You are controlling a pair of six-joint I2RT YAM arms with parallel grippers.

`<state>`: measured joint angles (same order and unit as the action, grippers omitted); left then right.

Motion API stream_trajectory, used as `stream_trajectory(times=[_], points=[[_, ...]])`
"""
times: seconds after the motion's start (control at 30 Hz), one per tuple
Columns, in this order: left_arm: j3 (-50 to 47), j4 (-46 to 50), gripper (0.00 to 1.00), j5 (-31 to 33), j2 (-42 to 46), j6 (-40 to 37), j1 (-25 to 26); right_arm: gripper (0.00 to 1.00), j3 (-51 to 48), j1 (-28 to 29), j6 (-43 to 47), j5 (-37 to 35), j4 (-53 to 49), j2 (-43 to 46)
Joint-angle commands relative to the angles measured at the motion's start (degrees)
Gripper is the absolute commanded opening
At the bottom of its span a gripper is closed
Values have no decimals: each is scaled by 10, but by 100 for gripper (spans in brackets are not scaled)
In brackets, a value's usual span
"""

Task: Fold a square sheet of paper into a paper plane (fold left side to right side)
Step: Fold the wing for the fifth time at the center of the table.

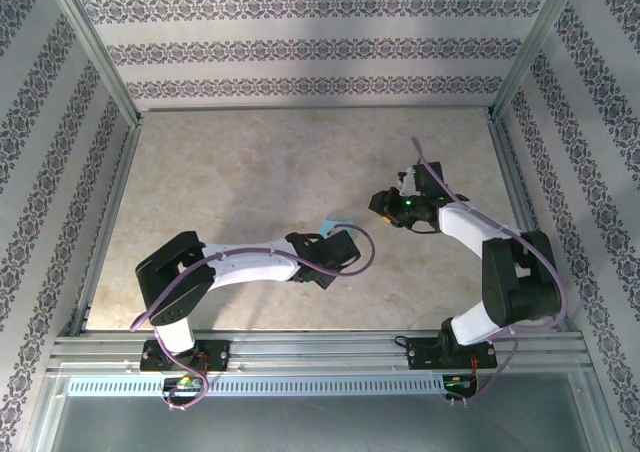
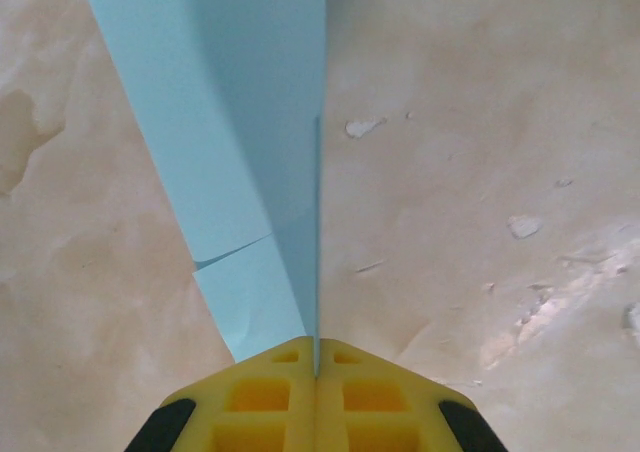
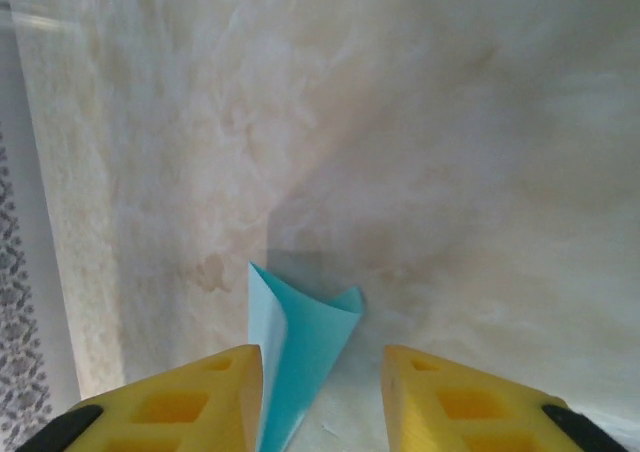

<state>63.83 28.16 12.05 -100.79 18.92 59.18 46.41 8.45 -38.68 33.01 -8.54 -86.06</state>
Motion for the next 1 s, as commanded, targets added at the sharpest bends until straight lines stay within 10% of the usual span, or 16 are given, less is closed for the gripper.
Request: stream_trajectory(times=[0.0,0.47,0.97], points=[[-9,-38,0,-103,10,21,-29,39,-25,-25,50,-27,-44,35],[-16,-163,0,-332,-28,135,-108,42,-108,-41,69,-3,3,107],[-73,-374,0,-423,-66,278,-144,40,-155,-25,31,41,84,98]])
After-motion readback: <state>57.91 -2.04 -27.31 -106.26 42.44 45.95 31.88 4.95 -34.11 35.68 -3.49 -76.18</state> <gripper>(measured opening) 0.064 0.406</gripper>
